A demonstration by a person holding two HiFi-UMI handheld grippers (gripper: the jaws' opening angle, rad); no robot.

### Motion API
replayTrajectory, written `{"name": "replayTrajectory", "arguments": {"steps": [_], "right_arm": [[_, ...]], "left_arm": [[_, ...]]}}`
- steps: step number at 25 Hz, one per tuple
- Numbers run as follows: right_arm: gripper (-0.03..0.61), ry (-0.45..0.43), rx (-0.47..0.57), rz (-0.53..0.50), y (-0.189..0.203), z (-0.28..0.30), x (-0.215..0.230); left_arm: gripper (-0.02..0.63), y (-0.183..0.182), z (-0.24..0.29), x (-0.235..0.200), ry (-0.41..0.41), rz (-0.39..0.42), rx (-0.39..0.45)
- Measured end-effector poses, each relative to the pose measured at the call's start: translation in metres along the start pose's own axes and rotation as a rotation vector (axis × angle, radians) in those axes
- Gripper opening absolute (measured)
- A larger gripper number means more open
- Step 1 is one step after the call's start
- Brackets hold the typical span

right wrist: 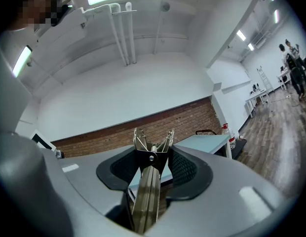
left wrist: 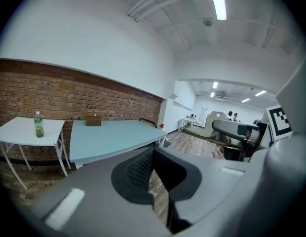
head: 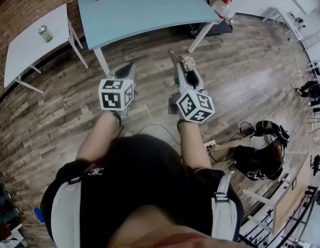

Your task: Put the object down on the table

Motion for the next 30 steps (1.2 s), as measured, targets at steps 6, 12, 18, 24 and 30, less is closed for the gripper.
{"name": "replayTrajectory", "arguments": {"steps": [6,12,18,24,30], "right_arm": [[0.195,0.008,0.001,0.001,0.006,0.007,-0.014],[0.195,0.038,0.015,0.008,0.012,0.013,-0.027],[0.195,0.085,0.031,0.027,0.024,0.016,-0.039],[0.195,0.104,0.015,0.042,0.031,0.022,-0.037],[0.195,0.098,0.028,0.047,0.026,0.041,-0.025]], "left_arm": [[0.000,0.003,-0.001,-0.017,0.009,0.004,-0.002],[0.000,0.004,0.002,-0.035,0.008,0.067,-0.002],[0.000,0.007,0.006,-0.046,0.058,0.111,-0.020],[0.000,0.002,0.016,-0.055,0.079,0.105,-0.028],[0.000,-0.004,0.039,-0.060,0.082,0.103,-0.039]]}}
Point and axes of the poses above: the fingertips, and each gripper's own axes: z forward along the fingers, x to its right, y out of its underside, the point moved 6 cm from there along -z, backward along the fingers, and after that the axes turned 12 degrees about -x, right-handed, at the moved point
